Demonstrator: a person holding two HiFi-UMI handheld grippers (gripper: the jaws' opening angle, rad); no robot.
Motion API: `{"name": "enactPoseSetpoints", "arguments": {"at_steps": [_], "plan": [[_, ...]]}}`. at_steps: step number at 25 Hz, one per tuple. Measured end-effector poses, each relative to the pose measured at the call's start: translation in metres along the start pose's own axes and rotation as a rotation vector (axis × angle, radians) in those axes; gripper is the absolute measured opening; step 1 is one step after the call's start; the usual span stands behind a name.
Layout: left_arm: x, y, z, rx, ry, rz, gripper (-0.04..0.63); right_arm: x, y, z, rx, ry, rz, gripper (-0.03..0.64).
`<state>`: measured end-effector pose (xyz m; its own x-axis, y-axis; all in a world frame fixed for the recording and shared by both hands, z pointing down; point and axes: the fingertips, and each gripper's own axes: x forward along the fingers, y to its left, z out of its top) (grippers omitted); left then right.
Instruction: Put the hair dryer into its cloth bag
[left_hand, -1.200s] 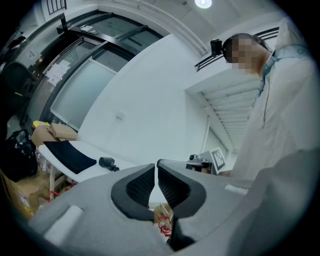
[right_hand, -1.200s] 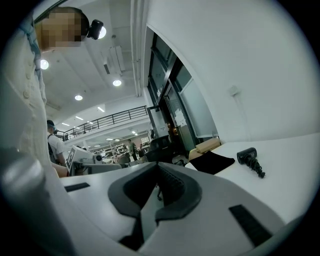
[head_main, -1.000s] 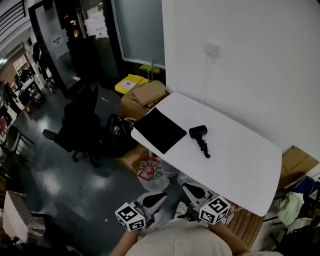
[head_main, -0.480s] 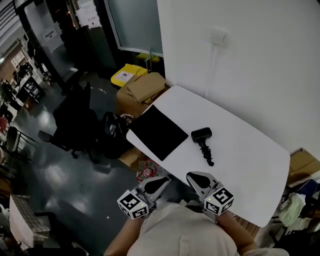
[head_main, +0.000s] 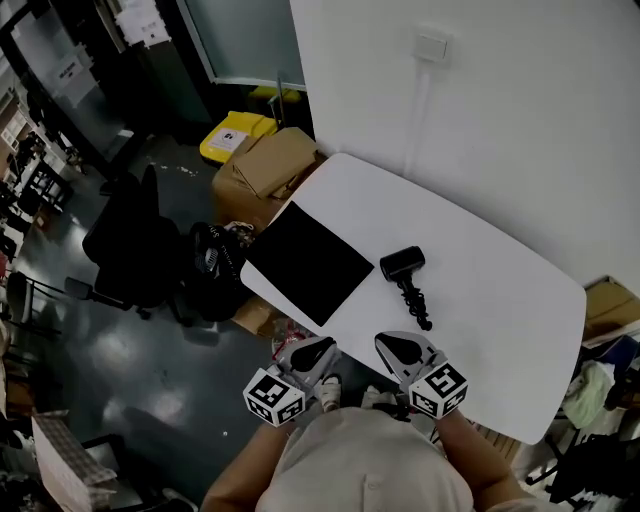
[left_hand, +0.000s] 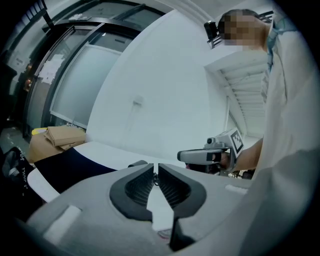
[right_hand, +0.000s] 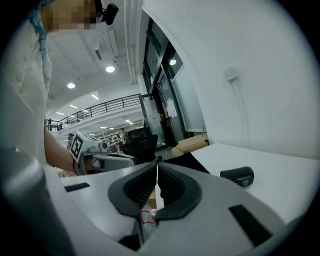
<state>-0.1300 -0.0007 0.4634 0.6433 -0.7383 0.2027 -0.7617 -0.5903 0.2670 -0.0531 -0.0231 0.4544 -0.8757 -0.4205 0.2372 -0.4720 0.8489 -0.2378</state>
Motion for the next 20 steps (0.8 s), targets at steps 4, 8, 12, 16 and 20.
{"name": "enactPoseSetpoints", "arguments": {"at_steps": [4,8,12,16,20], "plan": [[0.013,0.016,-0.01,0.022,0.052,-0.014,0.012,0.015,-0.013,-0.007,-0.015,0.019,-0.02,0.018],[0.024,0.036,-0.015,0.04,0.092,0.001,0.028,0.032,-0.023,-0.011,-0.024,0.032,-0.028,0.018],[0.033,0.054,-0.022,0.052,0.151,0.024,0.118,0.042,-0.029,-0.016,-0.028,0.047,-0.037,0.018],[0.042,0.073,-0.032,0.06,0.204,0.036,0.15,0.052,-0.035,-0.021,-0.022,0.058,-0.046,0.018],[0.053,0.089,-0.048,0.088,0.287,0.047,0.189,0.056,-0.043,-0.026,-0.018,0.072,-0.053,0.018]]}}
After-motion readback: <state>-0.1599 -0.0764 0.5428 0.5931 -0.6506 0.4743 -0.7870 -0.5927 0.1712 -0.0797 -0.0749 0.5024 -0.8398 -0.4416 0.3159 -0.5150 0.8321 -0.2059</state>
